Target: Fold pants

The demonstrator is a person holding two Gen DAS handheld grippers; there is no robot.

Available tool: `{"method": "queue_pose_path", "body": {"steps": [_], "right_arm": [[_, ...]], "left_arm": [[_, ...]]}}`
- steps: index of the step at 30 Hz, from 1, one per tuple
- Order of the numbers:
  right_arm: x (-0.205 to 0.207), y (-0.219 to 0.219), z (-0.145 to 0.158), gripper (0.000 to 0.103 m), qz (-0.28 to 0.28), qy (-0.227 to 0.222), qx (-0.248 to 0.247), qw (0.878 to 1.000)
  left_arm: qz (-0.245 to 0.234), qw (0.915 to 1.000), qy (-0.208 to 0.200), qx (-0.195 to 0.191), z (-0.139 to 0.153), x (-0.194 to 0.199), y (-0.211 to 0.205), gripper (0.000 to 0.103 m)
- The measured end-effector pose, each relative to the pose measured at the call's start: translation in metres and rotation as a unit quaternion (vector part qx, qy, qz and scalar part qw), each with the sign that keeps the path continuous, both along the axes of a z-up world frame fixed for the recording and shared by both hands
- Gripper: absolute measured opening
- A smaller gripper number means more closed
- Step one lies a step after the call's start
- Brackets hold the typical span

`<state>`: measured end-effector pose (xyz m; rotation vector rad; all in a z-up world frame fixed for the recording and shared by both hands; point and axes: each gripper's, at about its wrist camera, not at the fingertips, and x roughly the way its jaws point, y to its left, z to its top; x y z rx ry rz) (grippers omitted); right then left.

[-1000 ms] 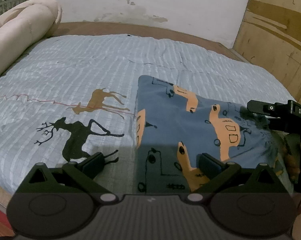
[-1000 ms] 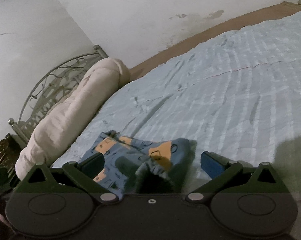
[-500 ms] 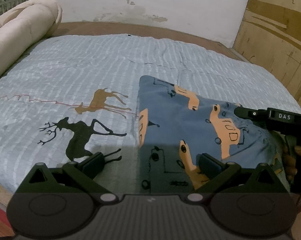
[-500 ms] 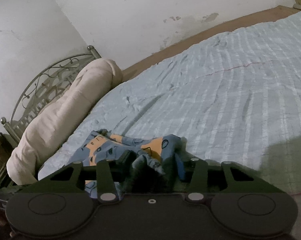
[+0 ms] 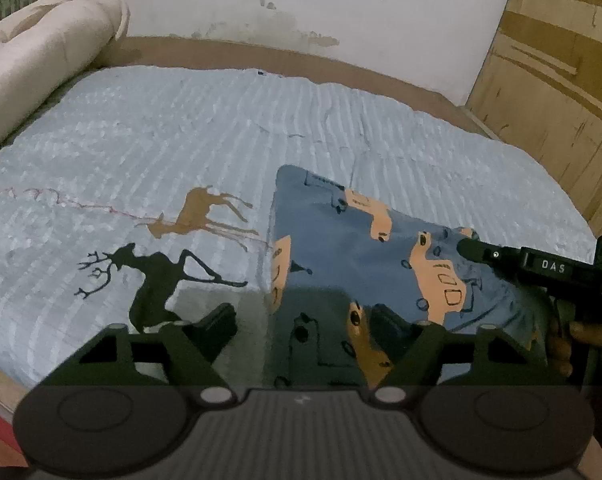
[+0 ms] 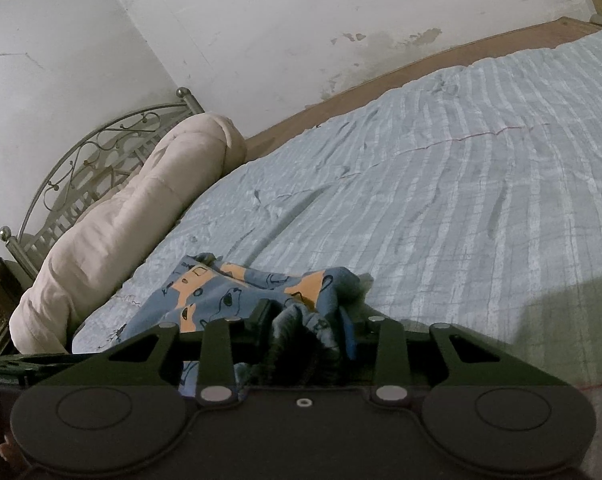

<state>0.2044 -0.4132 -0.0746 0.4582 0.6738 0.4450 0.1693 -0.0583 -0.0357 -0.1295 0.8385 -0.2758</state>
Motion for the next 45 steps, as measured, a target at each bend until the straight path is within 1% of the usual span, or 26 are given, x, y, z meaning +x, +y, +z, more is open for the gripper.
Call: {"method": "queue_pose_path", "body": {"steps": [1,6,7,9,12,13,14,16,17,21,24,26,30,34,39,41,45], "right_arm": [[0.000,0.000,0.000,0.037,0.000,0.000,0.001,1.000],[0.000,0.001,-0.001,0.037,-0.001,-0.002,-0.001,1.000],[0.000,0.001,-0.001,0.037,-0.001,-0.003,-0.002,1.000],[-0.001,0.002,-0.001,0.037,-0.002,-0.004,-0.005,1.000],[-0.001,0.003,-0.001,0.036,-0.002,-0.007,-0.009,1.000],[-0.001,0.003,-0.001,0.036,-0.002,-0.008,-0.011,1.000],[-0.001,0.004,-0.001,0.035,-0.002,-0.009,-0.012,1.000],[-0.002,0.005,-0.001,0.033,-0.002,-0.011,-0.016,1.000],[-0.003,0.006,0.000,0.030,-0.002,-0.012,-0.018,1.000],[-0.010,0.016,0.015,0.020,-0.005,-0.031,-0.047,0.998],[-0.014,0.017,0.025,0.016,-0.010,-0.045,-0.049,0.998],[-0.017,0.019,0.029,0.015,-0.013,-0.054,-0.053,0.997],[-0.020,0.020,0.039,0.014,-0.018,-0.063,-0.055,0.996],[-0.017,0.021,0.055,0.013,-0.024,-0.088,-0.054,0.994],[0.007,0.026,0.074,0.013,-0.028,-0.115,-0.060,0.991],[0.025,0.030,0.081,0.013,-0.031,-0.125,-0.067,0.989],[0.063,0.037,0.089,0.013,-0.037,-0.126,-0.084,0.988]], "left_arm": [[-0.001,1.0000,0.001,0.000,0.000,0.000,-0.001,0.073],[-0.008,0.9999,0.005,-0.007,-0.002,0.000,-0.003,0.055],[-0.010,0.9999,0.006,-0.011,-0.001,0.001,-0.003,0.050],[-0.010,0.9999,0.006,-0.010,-0.001,0.001,-0.004,0.047],[-0.009,0.9999,0.002,-0.006,0.000,0.000,-0.006,0.036],[-0.008,1.0000,0.001,-0.005,0.001,0.000,-0.006,0.027],[-0.006,1.0000,-0.001,-0.004,0.002,-0.001,-0.006,0.021],[-0.005,0.9998,-0.011,-0.014,0.006,-0.003,-0.005,0.015],[-0.009,0.9997,-0.017,-0.012,0.008,-0.005,-0.006,0.014],[-0.020,0.9992,-0.035,0.003,0.019,-0.008,-0.011,0.012],[-0.021,0.9987,-0.047,-0.004,0.026,-0.008,-0.011,0.012],[-0.023,0.9984,-0.050,-0.009,0.030,-0.007,-0.009,0.012],[-0.030,0.9976,-0.062,-0.002,0.036,0.000,-0.010,0.012],[-0.018,0.9962,-0.085,0.002,0.047,0.014,-0.012,0.012],[0.015,0.9932,-0.115,-0.001,0.054,0.042,-0.017,0.012],[0.022,0.9928,-0.117,0.003,0.054,0.059,-0.020,0.012],[0.022,0.9931,-0.114,0.018,0.053,0.089,-0.025,0.012]]}}
